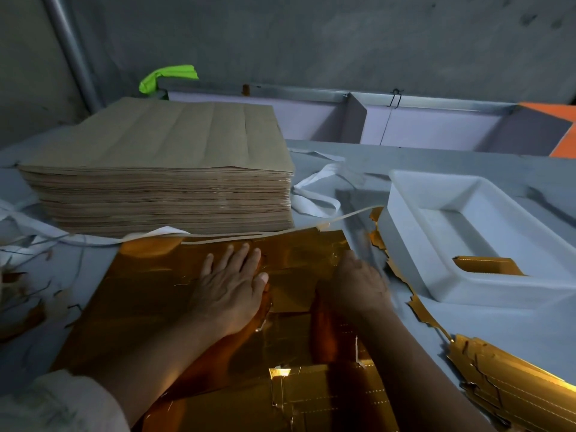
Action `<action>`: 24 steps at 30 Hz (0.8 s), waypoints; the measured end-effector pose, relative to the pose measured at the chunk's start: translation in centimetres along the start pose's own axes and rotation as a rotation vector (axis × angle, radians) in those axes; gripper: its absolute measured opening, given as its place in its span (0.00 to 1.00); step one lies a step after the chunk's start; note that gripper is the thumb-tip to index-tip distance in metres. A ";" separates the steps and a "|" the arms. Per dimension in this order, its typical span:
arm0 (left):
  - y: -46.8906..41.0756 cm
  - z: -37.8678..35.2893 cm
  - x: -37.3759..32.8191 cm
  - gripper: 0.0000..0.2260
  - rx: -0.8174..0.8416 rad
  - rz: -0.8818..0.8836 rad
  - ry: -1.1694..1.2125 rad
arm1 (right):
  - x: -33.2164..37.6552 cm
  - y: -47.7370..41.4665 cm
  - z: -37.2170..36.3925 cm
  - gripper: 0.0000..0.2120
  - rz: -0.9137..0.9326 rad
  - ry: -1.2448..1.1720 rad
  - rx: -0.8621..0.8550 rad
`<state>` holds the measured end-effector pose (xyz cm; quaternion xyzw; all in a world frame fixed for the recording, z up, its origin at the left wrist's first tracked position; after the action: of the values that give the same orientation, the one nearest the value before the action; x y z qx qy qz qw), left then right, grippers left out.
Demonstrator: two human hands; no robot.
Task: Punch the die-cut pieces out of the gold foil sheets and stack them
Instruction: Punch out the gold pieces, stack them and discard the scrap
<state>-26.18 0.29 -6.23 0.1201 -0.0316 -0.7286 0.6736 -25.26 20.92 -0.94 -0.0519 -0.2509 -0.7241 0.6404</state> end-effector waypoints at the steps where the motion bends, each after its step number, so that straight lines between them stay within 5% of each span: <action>1: 0.0 0.0 0.0 0.26 -0.001 0.001 0.001 | -0.1 -0.1 0.0 0.17 0.001 -0.079 0.011; 12: 0.0 0.0 0.0 0.26 0.009 0.004 0.010 | -3.0 -1.4 -0.3 0.02 -0.086 -0.754 0.132; 16: 0.1 0.1 -0.1 0.26 0.015 0.007 0.007 | -4.1 -1.2 -0.1 0.10 -0.172 -0.957 0.224; 24: 0.3 0.1 -0.1 0.27 0.018 -0.004 0.008 | -5.7 -0.6 0.4 0.04 -0.213 -1.291 0.247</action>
<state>-25.93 0.38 -6.06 0.1291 -0.0352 -0.7293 0.6710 -24.96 26.29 -3.03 -0.3761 -0.6689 -0.5731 0.2877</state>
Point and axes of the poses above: each hand's wrist, its own y-axis away from the middle knuckle, its own z-axis out of the back of the hand, x = y × z, the point moved 8 cm from there along -y, towards the middle knuckle, and after that the axes turned 9 degrees about x, right-handed, at the moved point
